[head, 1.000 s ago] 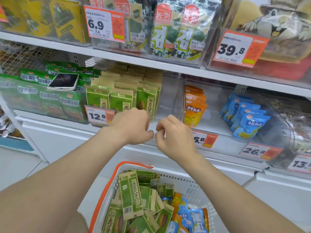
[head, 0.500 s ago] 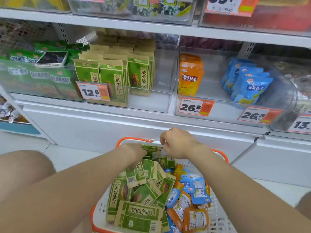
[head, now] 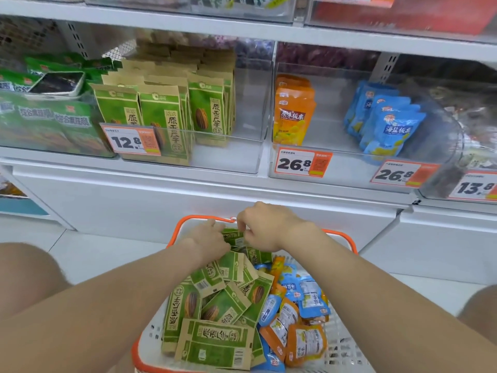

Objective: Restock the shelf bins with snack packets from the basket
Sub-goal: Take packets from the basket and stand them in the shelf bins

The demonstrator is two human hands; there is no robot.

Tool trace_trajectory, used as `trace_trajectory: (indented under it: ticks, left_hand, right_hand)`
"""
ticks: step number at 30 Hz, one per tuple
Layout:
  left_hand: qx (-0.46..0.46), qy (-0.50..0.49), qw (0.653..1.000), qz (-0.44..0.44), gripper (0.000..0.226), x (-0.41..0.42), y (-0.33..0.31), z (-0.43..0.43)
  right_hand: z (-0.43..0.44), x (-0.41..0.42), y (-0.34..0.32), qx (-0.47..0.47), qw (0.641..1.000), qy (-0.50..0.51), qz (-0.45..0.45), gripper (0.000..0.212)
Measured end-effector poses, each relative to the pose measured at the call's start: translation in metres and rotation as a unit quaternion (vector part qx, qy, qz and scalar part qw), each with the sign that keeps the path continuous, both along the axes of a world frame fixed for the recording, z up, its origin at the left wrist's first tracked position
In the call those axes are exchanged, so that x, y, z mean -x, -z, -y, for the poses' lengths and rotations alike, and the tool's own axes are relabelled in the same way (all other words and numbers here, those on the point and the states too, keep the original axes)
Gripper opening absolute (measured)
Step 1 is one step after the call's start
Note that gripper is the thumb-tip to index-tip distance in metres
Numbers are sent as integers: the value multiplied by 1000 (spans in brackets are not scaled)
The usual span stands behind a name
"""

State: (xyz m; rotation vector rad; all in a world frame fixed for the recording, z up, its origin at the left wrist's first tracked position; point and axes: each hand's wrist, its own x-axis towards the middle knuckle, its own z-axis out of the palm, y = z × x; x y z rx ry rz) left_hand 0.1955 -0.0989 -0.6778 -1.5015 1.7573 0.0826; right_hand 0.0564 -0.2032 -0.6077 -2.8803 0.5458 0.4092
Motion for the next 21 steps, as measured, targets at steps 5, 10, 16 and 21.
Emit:
trace_trajectory:
  ticks: [5,10,16,21]
  left_hand:
    - [-23,-223,960,-167,50,-5,-40,12]
    - [13,-359,857,-370,37,-14,-81,18]
    - [63,-503,631,-587,24,-5,-123,13]
    - [44,-646,385,-658,76,-17,-160,2]
  right_hand:
    - [2,8,-8,10,999,-17,-51,32]
    - [-1,12,-19,10,996,-63,54,79]
    - [4,13,-34,-18,990,-41,136,85]
    - [13,18,-49,-170,956,29,239,23]
